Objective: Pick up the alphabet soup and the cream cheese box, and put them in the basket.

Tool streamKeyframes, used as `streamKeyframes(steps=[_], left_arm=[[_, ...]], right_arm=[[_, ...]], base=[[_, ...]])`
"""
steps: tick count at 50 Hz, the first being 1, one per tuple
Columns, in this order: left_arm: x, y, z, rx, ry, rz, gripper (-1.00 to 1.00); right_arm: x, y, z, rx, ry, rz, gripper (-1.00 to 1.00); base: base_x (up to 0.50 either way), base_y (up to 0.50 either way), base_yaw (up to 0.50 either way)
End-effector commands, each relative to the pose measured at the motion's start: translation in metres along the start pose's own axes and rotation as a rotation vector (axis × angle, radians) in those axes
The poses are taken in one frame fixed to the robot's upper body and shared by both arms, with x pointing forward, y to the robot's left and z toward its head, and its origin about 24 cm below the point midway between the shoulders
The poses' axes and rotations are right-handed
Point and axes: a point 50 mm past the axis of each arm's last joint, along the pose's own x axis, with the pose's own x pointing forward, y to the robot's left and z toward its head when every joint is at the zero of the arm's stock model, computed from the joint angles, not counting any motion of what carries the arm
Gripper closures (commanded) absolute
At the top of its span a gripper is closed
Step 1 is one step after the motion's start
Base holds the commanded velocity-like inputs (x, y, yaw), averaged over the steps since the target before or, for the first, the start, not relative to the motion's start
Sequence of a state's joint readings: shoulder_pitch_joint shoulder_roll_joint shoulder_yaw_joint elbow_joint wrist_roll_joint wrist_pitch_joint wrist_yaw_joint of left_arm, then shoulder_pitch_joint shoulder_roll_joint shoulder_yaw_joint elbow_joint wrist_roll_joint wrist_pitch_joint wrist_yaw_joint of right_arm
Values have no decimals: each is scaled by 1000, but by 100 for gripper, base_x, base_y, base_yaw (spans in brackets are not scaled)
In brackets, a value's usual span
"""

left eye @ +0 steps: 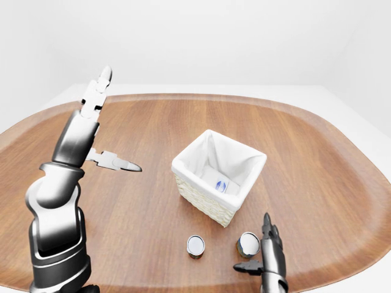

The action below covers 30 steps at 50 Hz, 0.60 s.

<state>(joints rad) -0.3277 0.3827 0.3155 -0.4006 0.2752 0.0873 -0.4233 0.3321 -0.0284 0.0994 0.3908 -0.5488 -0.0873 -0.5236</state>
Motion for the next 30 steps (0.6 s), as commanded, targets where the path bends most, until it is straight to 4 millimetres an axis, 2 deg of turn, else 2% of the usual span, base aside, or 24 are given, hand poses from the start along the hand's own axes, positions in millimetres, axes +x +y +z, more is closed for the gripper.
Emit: streamKeyframes(steps=[1, 15, 30], left_arm=[[1, 2, 4, -17, -23, 20, -100], [1, 2, 5, -16, -25, 20, -100], [1, 2, 4, -19, -23, 21, -100]], right_arm=[[3, 0, -2, -1, 13, -2, -100], [11, -3, 6, 20, -6, -26, -100], [14, 1, 3, 4, 10, -11, -100]], base=[[0, 0, 0], [0, 0, 0], [0, 0, 0]])
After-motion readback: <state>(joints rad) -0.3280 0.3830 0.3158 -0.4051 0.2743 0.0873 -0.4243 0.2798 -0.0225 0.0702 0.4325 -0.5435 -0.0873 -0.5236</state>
